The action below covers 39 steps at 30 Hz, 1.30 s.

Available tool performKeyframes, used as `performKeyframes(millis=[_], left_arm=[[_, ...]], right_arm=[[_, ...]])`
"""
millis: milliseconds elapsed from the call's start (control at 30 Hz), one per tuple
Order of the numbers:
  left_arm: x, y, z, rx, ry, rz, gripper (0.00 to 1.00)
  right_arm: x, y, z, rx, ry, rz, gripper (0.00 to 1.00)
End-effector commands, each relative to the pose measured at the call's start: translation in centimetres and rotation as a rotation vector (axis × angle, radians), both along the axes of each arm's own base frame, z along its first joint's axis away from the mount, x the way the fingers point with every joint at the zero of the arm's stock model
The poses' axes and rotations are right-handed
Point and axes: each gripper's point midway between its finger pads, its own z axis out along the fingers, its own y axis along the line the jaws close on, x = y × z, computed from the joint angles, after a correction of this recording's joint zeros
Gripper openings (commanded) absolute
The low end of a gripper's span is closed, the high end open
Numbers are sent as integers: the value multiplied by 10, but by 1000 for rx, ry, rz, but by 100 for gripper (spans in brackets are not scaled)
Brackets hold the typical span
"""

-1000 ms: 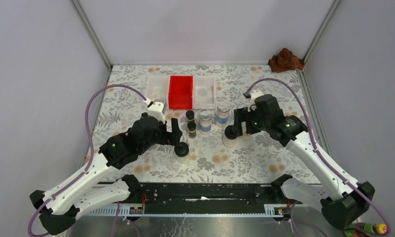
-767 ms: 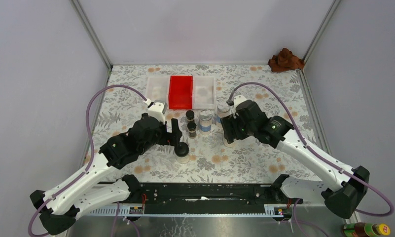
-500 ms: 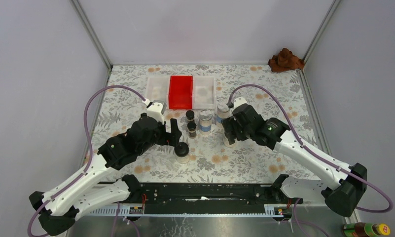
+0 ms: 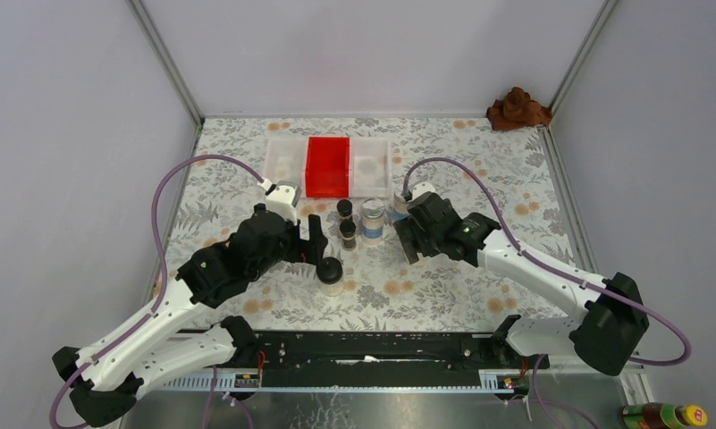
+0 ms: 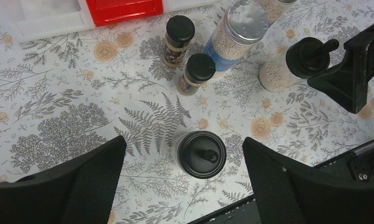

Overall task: Organize the condiment bottles
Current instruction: Pick up the bottle from the center of the board.

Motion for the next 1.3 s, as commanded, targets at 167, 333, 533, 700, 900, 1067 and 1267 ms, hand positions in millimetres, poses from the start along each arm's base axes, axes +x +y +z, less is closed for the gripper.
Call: performKeyframes(millis=[167,333,533,700,900,1067,1267], left_arm=[[2,5,1,34,-28,-1,99],[4,6,1,42,-35,3,99],[5,6,-1,60,-33,-1,99],[5,7,-1,69,-36,-2,99],[6,7,-3,80,-36,-3,99],[7,7,-5,94,-36,-10,99],[9,7,-5,108,-39,-12,99]], right_arm=[[15,16,-4,9,-32,23,95],[19,20,-9,10,-39,29,96],[23,24,-17,-2,-32,40,95],[25,25,-23,-2,-32,39,95],[30,24,-27,7,-29,30,94],[34,21,-29,7,-27,16,92],[36,16,-32,6,-17,1,89]])
